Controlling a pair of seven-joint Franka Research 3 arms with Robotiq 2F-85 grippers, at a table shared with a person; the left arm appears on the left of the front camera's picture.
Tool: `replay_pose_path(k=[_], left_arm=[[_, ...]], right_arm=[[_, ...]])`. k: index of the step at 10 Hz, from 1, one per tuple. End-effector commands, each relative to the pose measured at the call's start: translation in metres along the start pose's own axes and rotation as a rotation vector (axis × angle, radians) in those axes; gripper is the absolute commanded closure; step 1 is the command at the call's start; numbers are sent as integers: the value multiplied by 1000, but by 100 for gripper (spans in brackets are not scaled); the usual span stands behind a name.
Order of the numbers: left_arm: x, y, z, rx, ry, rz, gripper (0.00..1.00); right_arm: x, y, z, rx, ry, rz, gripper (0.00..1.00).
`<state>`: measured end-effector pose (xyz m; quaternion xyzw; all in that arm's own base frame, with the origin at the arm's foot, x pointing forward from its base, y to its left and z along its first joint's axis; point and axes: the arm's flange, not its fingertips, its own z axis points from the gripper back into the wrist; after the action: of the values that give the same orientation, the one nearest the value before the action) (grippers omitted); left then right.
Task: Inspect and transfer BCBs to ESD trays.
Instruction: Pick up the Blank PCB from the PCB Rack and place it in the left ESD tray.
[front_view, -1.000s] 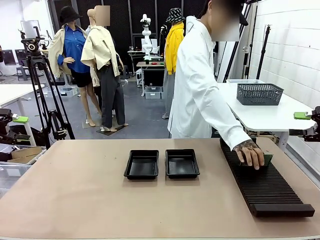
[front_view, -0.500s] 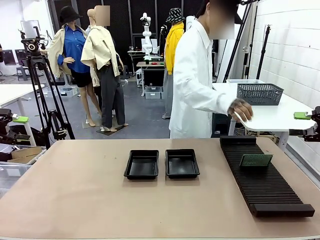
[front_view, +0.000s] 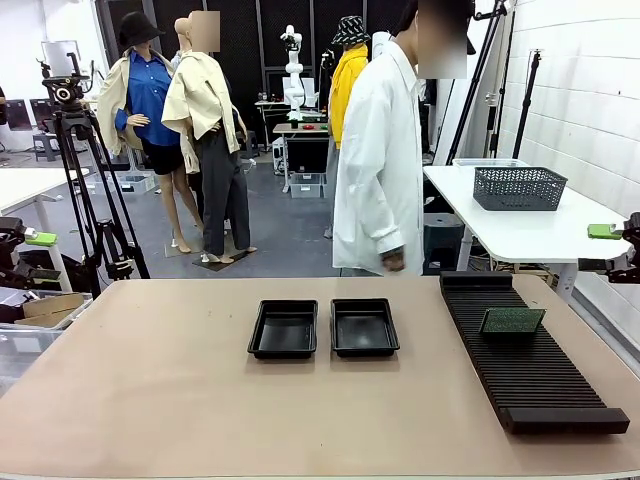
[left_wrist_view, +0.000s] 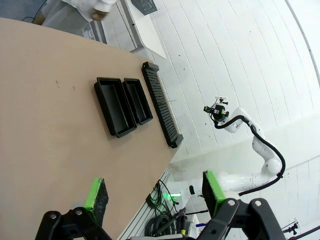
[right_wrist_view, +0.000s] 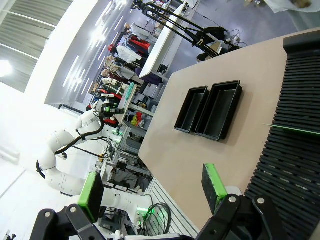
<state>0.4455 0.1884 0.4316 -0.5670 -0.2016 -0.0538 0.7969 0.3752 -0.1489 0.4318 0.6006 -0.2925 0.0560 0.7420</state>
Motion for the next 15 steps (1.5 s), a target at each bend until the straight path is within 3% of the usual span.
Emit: replay_pose_path(k=[1,15], left_arm=[[-1,-3,1,5,-8,7,0],[-1,-3,1,5,-8,7,0]], right_arm=[[-2,0,-1,11,-5,-2,0],[-2,0,-1,11,-5,-2,0]])
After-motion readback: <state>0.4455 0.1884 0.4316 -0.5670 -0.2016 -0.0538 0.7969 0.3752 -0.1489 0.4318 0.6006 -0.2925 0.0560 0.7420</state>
